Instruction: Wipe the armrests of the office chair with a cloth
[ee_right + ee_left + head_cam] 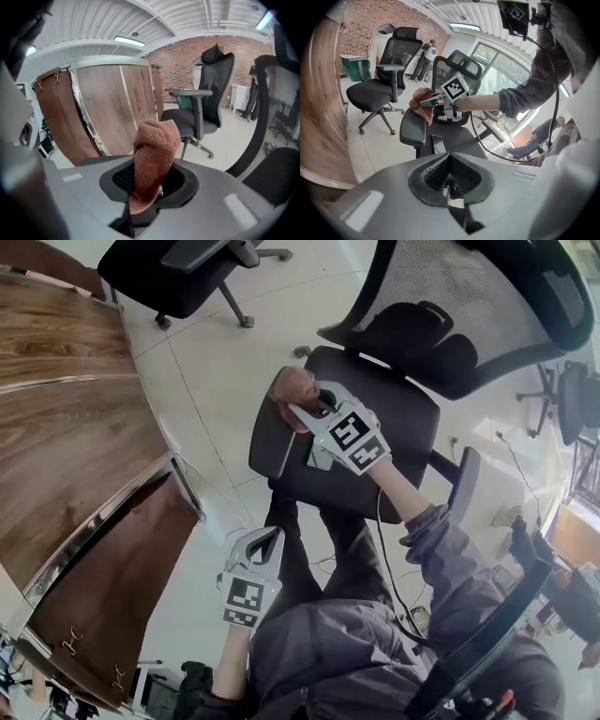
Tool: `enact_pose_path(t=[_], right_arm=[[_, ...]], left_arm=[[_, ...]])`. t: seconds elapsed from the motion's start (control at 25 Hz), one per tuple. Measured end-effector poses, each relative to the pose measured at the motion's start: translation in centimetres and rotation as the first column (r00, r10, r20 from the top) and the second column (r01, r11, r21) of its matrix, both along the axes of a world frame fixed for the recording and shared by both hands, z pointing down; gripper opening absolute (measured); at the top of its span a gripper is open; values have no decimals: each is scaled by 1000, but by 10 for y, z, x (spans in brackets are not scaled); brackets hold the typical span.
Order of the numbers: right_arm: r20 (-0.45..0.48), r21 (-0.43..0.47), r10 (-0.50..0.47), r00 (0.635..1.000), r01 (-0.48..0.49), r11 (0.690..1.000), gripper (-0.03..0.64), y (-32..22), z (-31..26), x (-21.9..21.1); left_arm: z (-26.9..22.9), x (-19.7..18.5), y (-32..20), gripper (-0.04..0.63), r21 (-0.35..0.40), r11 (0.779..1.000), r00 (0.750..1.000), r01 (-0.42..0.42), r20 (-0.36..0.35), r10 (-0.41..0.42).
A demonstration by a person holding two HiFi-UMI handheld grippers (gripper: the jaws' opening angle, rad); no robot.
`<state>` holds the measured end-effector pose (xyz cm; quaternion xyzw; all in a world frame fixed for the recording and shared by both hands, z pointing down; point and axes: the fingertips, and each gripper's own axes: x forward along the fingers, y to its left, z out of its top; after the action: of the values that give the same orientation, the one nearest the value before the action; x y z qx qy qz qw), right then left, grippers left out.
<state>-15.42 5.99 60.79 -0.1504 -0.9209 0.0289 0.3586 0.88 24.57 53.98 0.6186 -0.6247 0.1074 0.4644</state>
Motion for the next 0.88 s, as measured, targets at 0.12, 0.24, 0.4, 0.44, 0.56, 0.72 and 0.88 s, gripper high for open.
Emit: enact_pose_path(t=[0.12,0.24,0.4,0.44,0.56,0.72,0.88], right_arm=[[7,-4,-4,1000,4,1000,97,10,-4,6],[13,-39,-62,998,62,997,97,50,-10,26],[21,-112,-166,986,168,979,97,116,-20,59],[26,-124,-188,982,190,974,97,129,-22,65],[35,-143,-215,976,218,965,97,148,-26,74],[37,-126,-170,985,173,977,97,124,-21,62],[31,-74,-17,999,19,997,97,59,-7,33]], left_arm=[[1,-3,1,11,1,1000,1000,4,5,-4],[3,-8,2,11,2,1000,1000,7,10,-7],[4,-14,1,11,-2,1000,1000,11,20,-11],[4,-15,1,10,-3,1000,1000,11,21,-11],[4,-15,-1,11,-3,1000,1000,5,20,-5],[4,-12,-1,11,-3,1000,1000,-2,14,2],[5,-10,1,10,-6,1000,1000,-8,14,8]])
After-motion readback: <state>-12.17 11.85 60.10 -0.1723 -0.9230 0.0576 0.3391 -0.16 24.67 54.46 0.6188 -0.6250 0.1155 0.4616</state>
